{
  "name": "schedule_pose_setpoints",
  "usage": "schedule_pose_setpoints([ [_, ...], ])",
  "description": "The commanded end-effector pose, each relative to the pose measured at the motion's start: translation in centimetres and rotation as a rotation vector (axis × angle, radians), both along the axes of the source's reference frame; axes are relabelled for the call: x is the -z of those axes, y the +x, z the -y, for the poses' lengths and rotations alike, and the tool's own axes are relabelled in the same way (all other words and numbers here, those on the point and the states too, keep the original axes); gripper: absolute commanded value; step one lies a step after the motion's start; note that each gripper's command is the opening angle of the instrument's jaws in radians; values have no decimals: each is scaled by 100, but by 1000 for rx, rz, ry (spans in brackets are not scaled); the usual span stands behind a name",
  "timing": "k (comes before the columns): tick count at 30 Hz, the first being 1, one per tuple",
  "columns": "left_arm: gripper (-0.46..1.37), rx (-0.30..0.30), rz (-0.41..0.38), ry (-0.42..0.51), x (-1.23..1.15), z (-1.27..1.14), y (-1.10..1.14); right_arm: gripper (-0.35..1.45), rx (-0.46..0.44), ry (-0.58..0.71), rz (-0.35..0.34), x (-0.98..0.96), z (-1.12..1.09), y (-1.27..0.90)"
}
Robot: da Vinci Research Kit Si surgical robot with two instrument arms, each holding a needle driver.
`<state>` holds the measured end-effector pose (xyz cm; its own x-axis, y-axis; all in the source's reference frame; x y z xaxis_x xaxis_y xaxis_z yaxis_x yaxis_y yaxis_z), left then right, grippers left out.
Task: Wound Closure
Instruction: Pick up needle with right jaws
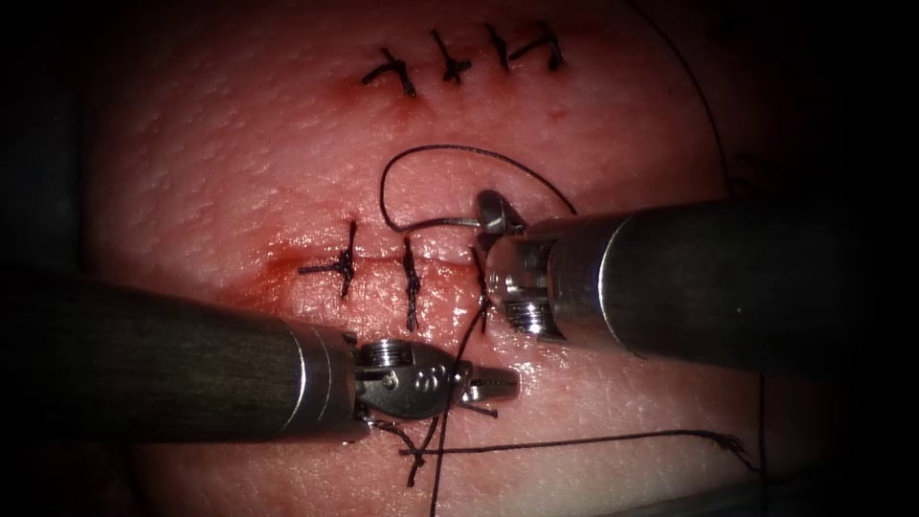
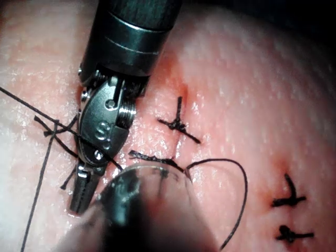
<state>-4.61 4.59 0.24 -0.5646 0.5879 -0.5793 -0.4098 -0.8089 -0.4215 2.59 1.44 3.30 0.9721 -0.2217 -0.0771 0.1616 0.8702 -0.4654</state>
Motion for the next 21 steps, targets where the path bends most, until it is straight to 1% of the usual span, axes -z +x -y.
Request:
schedule_pose_setpoints([
  [1,-35,-1,2,2,0,0,0,-35,-10,-7,7,1,1,1],
  [2,-35,-1,2,2,0,0,0,-35,-9,-30,-10,3,2,2],
  [5,-35,3,2,6,0,0,0,-35,4,-68,-27,10,4,2],
  [7,-35,4,2,6,0,0,0,-35,7,-98,-59,16,4,2],
  [8,-35,5,1,7,1,0,-1,-35,18,-108,-89,20,4,2],
  [9,-35,5,1,7,1,-1,-1,-35,29,-108,-139,24,4,1],
  [11,-35,9,2,6,1,0,-2,-35,-12,-112,-210,31,3,-4],
  [14,-35,10,2,7,2,0,-3,-35,-55,-114,-271,35,2,-12],
  [15,-35,10,2,7,3,0,-3,-35,-108,-113,-321,36,0,-21],
  [16,-35,10,2,8,3,0,-4,-35,-117,-120,-323,37,0,-22],
  [17,-35,10,2,8,3,0,-4,-35,-143,-128,-343,38,-1,-27],
  [19,-35,11,2,9,4,0,-4,-35,-232,-155,-380,39,-4,-40],
  [21,-35,11,2,9,4,0,-4,-35,-335,-149,-461,40,-8,-52],
])
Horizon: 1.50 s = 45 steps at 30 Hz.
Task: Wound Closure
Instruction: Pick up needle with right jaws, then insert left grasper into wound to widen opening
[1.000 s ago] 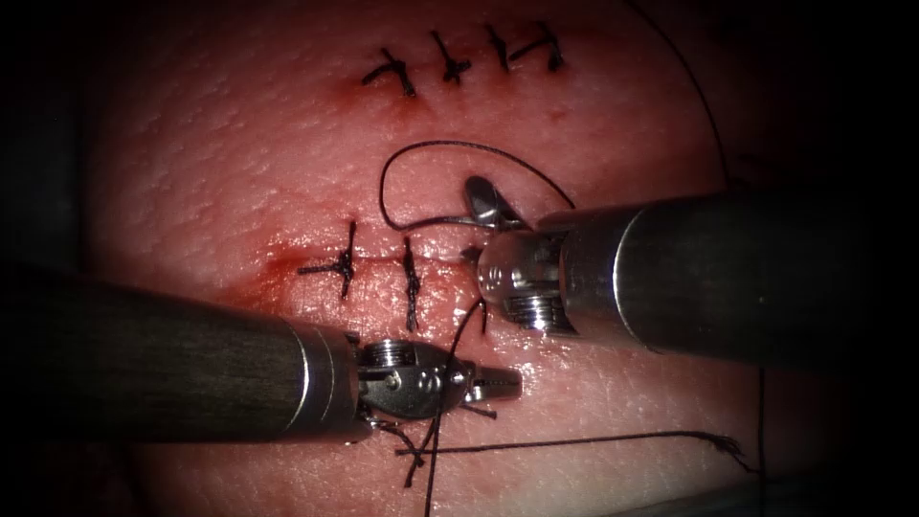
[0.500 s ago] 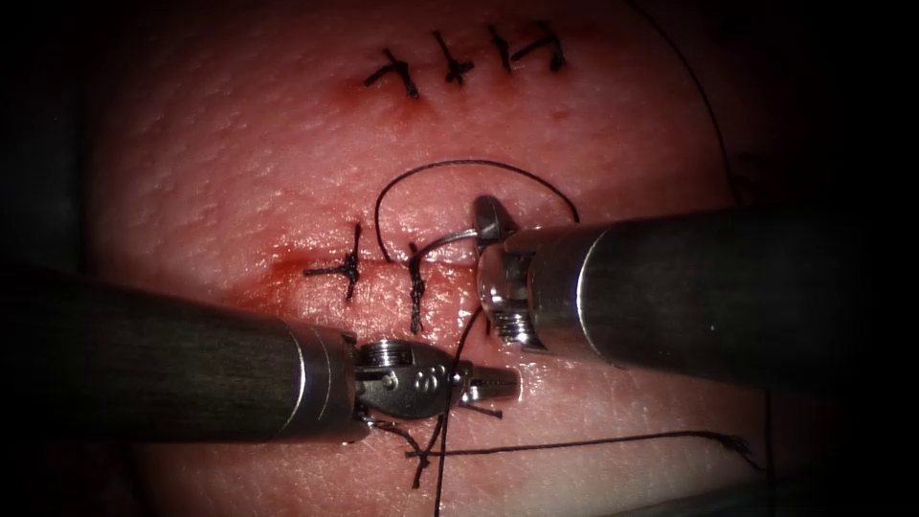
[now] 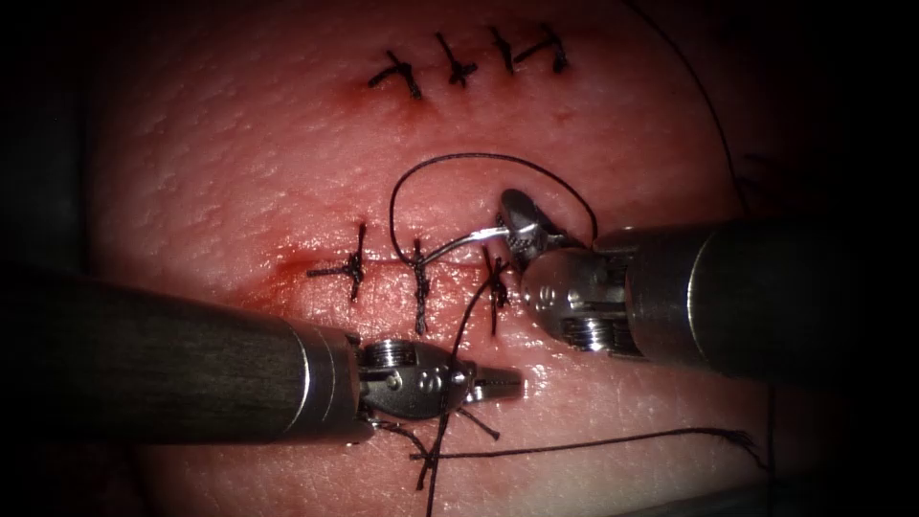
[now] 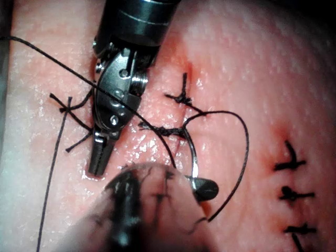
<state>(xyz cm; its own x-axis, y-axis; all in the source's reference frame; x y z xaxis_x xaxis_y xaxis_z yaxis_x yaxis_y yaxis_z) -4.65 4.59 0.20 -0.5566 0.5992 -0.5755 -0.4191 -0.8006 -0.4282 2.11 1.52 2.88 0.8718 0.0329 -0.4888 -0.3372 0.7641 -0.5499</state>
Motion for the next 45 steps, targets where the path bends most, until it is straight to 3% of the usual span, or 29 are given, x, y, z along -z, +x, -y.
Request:
schedule_pose_setpoints([
  [1,-35,-1,1,2,1,0,0,-35,-57,13,-61,-2,-2,-11],
  [2,-35,0,1,2,1,-1,0,-35,-65,19,-78,-2,-3,-13],
  [4,-35,8,6,6,2,-2,-2,-35,-118,66,-199,-2,-8,-30],
  [12,-35,12,37,-17,11,-12,-12,-35,-31,177,-511,-11,-25,-77],
  [13,-35,11,41,-19,12,-13,-16,-35,-8,201,-579,-15,-29,-87],
  [19,-35,3,45,-20,11,-16,-29,-35,72,349,-818,-42,-39,-119],
  [23,-35,6,50,-23,12,-20,-32,-35,158,371,-884,-53,-39,-119],
  [29,-35,0,63,-26,17,-29,-31,-35,236,371,-996,-56,-36,-97],
  [38,-35,1,63,-31,19,-29,-32,-35,111,312,-983,-47,-33,-59],
  [45,-35,-7,60,-42,17,-21,-29,-35,51,288,-929,-49,-34,-57],
])
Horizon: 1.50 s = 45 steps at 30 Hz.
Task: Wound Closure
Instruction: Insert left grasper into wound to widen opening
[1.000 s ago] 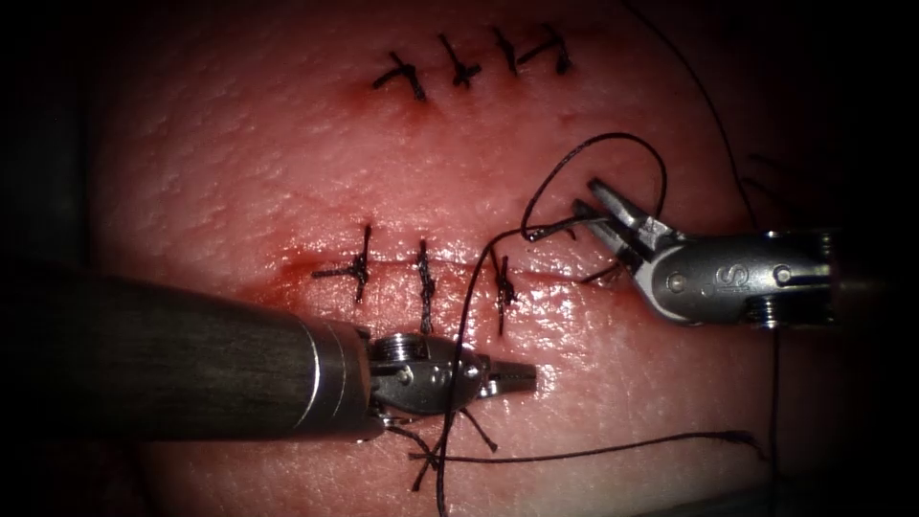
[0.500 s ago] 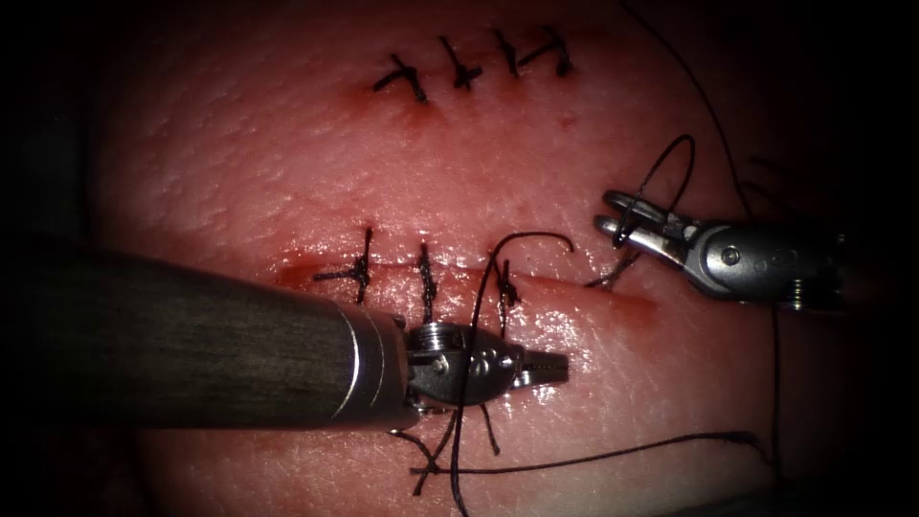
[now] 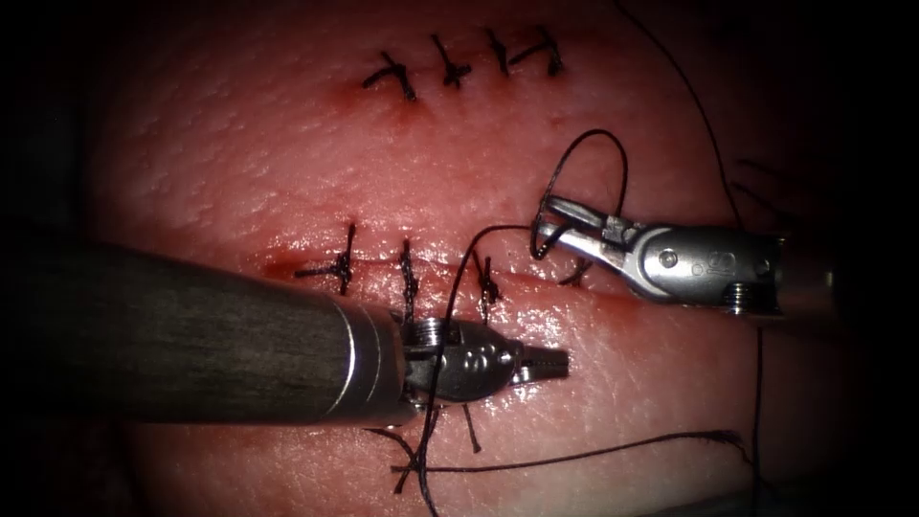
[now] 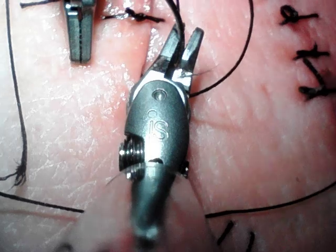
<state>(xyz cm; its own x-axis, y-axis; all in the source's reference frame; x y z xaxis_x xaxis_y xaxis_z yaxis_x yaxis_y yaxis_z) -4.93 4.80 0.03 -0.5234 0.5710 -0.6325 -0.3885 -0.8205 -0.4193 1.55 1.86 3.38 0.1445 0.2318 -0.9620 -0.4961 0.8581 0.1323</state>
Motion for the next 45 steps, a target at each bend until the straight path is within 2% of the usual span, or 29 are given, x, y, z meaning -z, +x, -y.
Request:
schedule_pose_setpoints([
  [1,-35,-1,-1,-2,-1,1,0,-35,-16,-3,10,-2,0,-1],
  [8,-35,1,-1,0,-8,11,-2,-35,-77,4,47,-9,-3,-9],
  [13,-35,2,-1,2,-12,13,-4,-35,-184,72,51,-16,5,-14],
  [15,-35,0,3,0,-14,15,-4,-35,-200,78,45,-17,8,-14],
  [21,-35,3,5,6,-21,19,-1,-35,-243,104,-38,-17,1,-14],
  [28,-35,3,7,8,-27,23,3,-35,-271,125,-66,-15,-16,-12],
  [37,-35,-3,9,7,-29,23,7,-35,-319,290,-155,-17,-16,-8],
  [41,-35,-3,10,8,-32,23,10,-35,-334,317,-178,-16,-17,-8],
  [42,-35,-3,12,12,-34,23,12,-35,-330,325,-168,-15,-18,-8],
  [44,-35,-5,13,11,-36,23,13,-35,-263,189,-25,-10,-21,-8],
  [45,-35,-6,13,10,-36,23,14,-35,-254,158,-3,-7,-22,-9],
])
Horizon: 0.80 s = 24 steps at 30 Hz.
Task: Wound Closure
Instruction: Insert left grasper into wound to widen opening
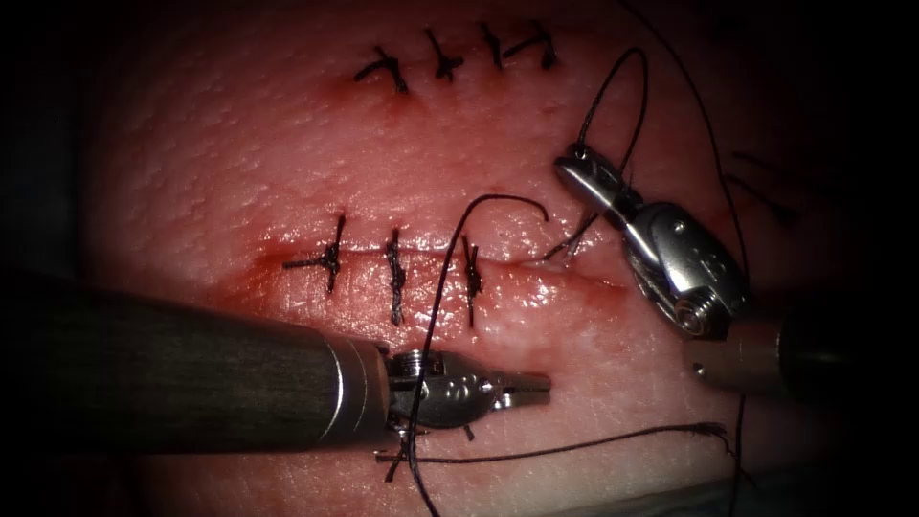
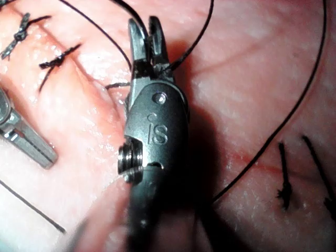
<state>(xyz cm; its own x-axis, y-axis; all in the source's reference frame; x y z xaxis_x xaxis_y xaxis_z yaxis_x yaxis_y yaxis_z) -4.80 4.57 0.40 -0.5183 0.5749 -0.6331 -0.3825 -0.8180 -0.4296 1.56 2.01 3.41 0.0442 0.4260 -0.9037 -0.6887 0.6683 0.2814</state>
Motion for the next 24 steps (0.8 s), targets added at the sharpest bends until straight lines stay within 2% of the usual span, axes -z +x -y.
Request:
schedule_pose_setpoints([
  [1,-35,-4,3,2,0,0,0,-35,-2,-39,18,-1,-9,-10],
  [5,-35,-4,0,3,1,1,-1,-35,86,-249,166,9,-18,-9],
  [8,-35,-4,0,3,1,2,-1,-35,114,-307,204,10,-20,-8],
  [9,-35,-4,0,3,1,2,-1,-35,145,-368,239,11,-22,-7],
  [15,-35,-4,0,3,1,2,-1,-35,213,-466,266,9,-29,-7],
  [21,-35,-5,0,3,1,2,0,-35,242,-563,253,11,-35,-4],
  [24,-35,-5,2,6,3,1,0,-35,257,-586,240,19,-40,-4],
])
